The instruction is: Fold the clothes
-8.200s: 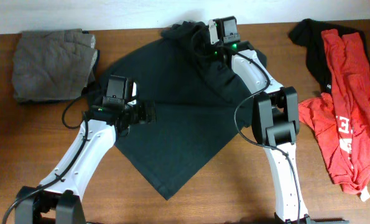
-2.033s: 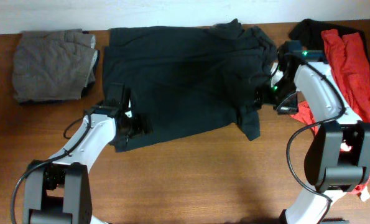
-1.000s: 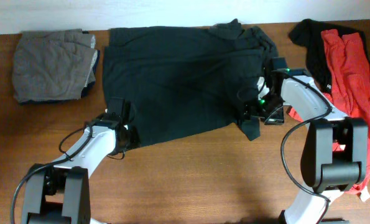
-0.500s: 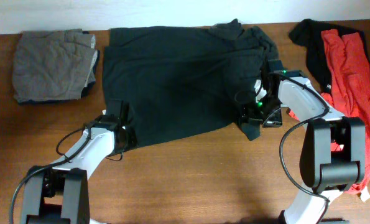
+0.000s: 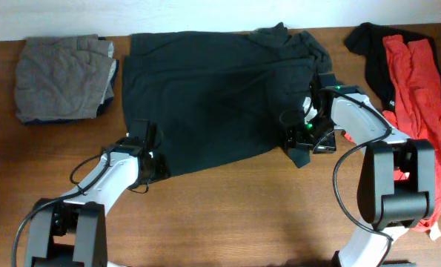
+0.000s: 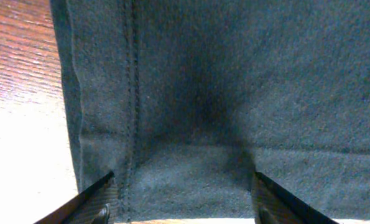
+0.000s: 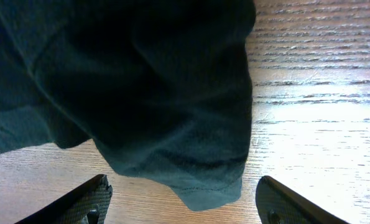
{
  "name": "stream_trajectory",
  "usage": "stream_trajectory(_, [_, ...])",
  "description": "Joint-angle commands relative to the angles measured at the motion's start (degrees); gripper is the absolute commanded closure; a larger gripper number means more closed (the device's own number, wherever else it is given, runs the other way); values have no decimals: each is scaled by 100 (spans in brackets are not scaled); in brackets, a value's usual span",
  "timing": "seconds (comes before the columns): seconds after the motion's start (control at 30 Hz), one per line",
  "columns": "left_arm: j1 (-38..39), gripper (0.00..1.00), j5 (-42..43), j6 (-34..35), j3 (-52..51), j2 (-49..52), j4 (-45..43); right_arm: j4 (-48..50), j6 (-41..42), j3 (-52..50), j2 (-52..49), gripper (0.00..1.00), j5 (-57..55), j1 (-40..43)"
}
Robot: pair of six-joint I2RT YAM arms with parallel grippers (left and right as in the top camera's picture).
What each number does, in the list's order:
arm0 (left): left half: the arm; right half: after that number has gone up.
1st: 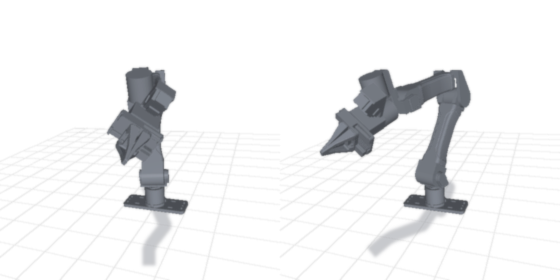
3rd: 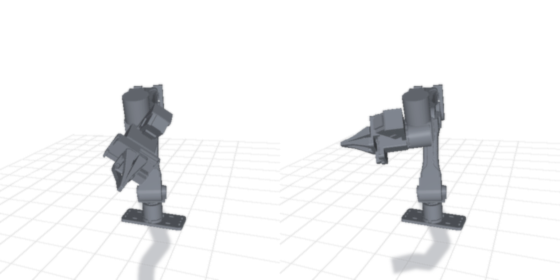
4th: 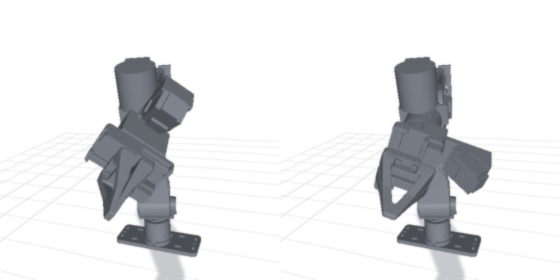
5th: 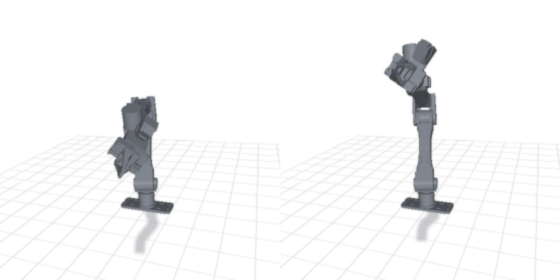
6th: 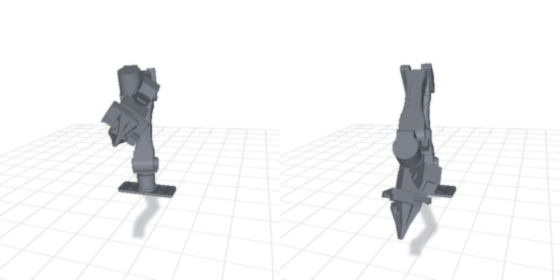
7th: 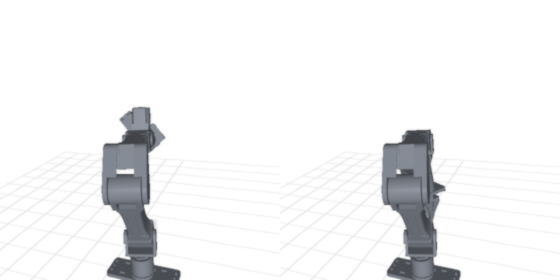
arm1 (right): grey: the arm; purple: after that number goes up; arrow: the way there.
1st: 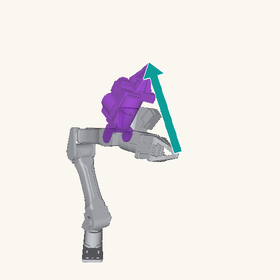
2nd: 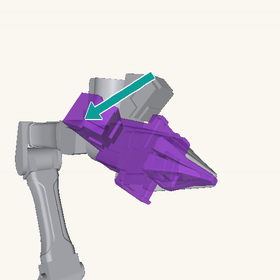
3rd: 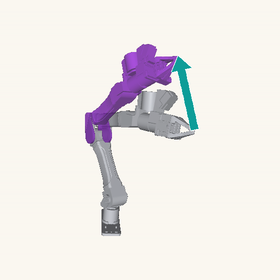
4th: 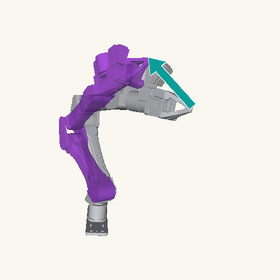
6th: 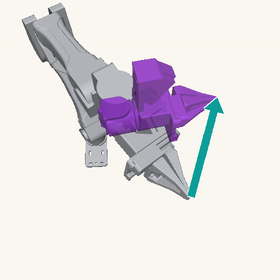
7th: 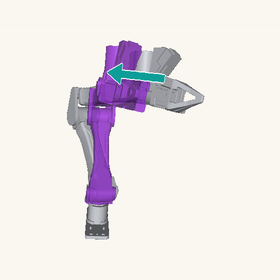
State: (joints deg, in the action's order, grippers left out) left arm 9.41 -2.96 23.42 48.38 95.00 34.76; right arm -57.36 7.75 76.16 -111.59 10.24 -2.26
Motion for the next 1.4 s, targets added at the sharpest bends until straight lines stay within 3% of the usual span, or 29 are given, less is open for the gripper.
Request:
stream_trajectory(0.0, [-46,31,101,4,-273,225,201,0,24,-31,59,21,9,-35])
stream_trajectory(0.43, [-46,30,101,-190,463,101,914,4,24,-31,59,21,9,-35])
stream_trajectory(0.93, [-46,30,-568,-208,426,103,944,55,4,-31,59,21,7,-35])
stream_trajectory(1.37, [-46,30,-610,-205,415,267,874,63,2,-31,59,21,9,-35])
